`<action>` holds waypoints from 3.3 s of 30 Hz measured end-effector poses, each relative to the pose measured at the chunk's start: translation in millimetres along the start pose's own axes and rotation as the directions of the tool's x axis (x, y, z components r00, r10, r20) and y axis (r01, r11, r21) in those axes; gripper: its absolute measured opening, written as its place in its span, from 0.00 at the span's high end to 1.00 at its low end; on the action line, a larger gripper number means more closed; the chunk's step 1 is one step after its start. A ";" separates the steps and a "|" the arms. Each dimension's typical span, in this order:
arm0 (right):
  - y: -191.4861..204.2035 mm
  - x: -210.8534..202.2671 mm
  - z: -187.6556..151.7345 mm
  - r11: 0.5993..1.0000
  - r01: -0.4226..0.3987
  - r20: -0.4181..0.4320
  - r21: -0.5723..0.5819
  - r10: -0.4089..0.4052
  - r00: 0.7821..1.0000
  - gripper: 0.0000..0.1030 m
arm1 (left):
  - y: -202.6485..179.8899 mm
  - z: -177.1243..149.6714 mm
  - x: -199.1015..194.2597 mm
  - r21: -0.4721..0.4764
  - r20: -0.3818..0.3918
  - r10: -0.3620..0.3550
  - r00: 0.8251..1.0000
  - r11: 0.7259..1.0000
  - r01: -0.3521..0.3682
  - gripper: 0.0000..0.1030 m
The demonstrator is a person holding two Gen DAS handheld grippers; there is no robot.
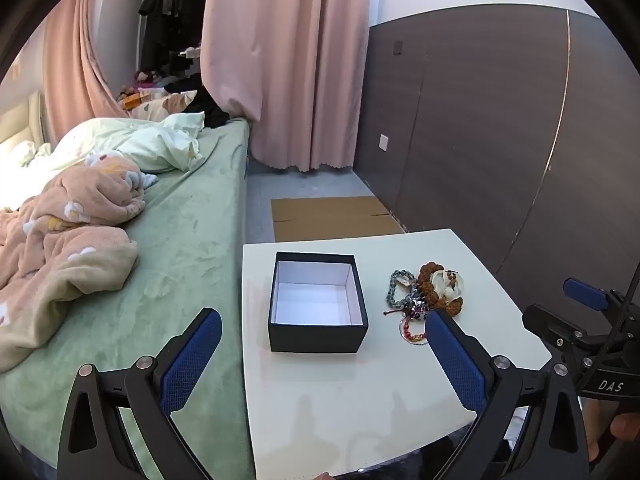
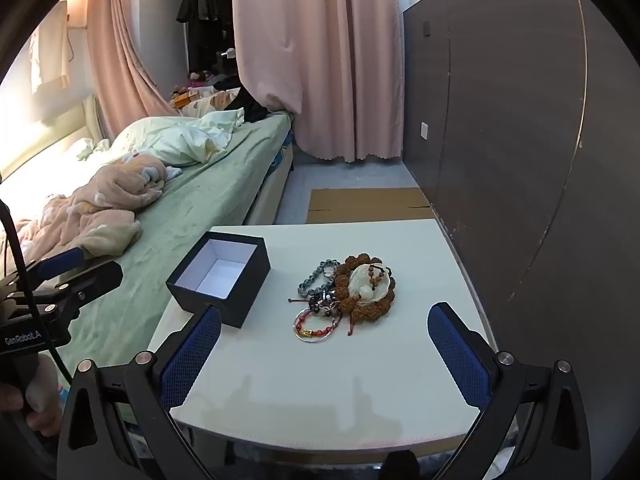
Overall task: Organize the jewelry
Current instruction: 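Move both tools toward the bracelet pile beside the black box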
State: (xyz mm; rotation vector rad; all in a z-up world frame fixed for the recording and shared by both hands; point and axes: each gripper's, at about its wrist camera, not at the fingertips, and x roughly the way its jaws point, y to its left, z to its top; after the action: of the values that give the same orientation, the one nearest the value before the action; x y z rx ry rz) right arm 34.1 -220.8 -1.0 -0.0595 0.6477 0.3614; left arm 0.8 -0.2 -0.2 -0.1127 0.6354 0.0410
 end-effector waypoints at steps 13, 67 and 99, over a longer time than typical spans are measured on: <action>2.6 -3.0 5.6 1.000 0.020 0.002 0.014 -0.020 1.000 0.00 | 0.1 3.8 1.5 0.012 0.011 0.002 1.000 1.000 -0.002 0.01; -12.6 -7.2 -2.2 0.998 0.023 0.071 0.064 -0.027 0.997 0.00 | -14.8 0.0 -2.1 0.024 0.042 -0.028 0.999 0.999 0.027 0.01; -89.7 -8.7 13.4 0.935 -0.058 0.079 0.351 0.032 0.996 0.00 | -41.6 18.3 25.2 -0.014 0.006 -0.148 0.989 0.989 0.148 0.02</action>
State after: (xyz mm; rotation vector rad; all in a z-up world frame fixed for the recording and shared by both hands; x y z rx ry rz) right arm 66.5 -305.3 9.7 0.3116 0.6348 0.2856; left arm 34.8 -39.3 3.3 -0.1731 0.6199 -0.0975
